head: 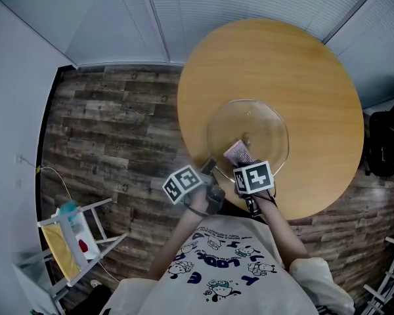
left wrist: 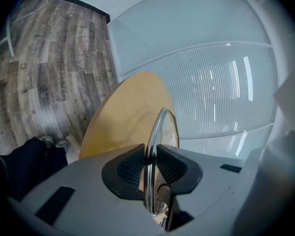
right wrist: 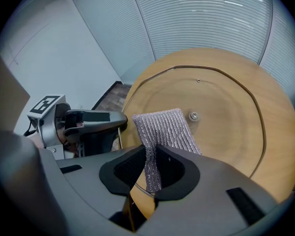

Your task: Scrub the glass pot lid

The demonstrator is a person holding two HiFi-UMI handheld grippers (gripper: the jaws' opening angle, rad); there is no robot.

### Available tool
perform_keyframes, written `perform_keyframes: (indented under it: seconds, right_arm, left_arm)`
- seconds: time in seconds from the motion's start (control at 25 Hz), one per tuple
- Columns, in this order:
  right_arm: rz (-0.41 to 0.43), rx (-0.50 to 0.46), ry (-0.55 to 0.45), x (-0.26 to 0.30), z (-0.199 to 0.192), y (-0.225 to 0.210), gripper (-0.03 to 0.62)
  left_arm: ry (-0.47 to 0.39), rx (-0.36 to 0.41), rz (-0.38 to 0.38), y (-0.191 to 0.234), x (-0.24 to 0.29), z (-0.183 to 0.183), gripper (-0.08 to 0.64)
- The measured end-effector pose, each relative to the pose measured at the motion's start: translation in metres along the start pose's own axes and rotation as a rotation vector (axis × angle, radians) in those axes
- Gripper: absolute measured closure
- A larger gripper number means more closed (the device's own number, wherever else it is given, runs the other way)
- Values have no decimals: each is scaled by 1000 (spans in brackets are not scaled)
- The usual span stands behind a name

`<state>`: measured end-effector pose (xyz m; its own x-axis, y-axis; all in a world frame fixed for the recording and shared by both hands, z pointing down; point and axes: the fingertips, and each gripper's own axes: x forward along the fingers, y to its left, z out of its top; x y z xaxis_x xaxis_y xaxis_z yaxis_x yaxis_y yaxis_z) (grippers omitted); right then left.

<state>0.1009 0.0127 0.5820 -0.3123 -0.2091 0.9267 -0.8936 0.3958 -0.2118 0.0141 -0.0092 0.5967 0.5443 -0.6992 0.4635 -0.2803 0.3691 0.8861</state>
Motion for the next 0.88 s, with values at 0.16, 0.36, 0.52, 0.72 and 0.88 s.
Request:
perform_keyframes:
  seconds: [0.16, 0.36, 0.52, 0.72, 0.88]
  right_arm:
    - [6, 9, -8, 0, 0, 2, 518]
    - [15, 7, -15, 2, 2, 6, 518]
    - [23, 9, -20, 2, 2, 8, 518]
    - [34, 13, -21, 4, 3, 11, 517]
    - [43, 12, -25, 4, 6, 13, 517]
  left_arm:
    - [-2, -1, 1, 0, 0, 0, 488]
    - [-6, 2, 2, 1, 0, 1, 486]
    - [-10, 4, 3, 1, -1, -1, 488]
    - [-17, 6, 6, 1, -1, 0, 488]
    - [-20, 8, 10, 1, -1, 1, 488]
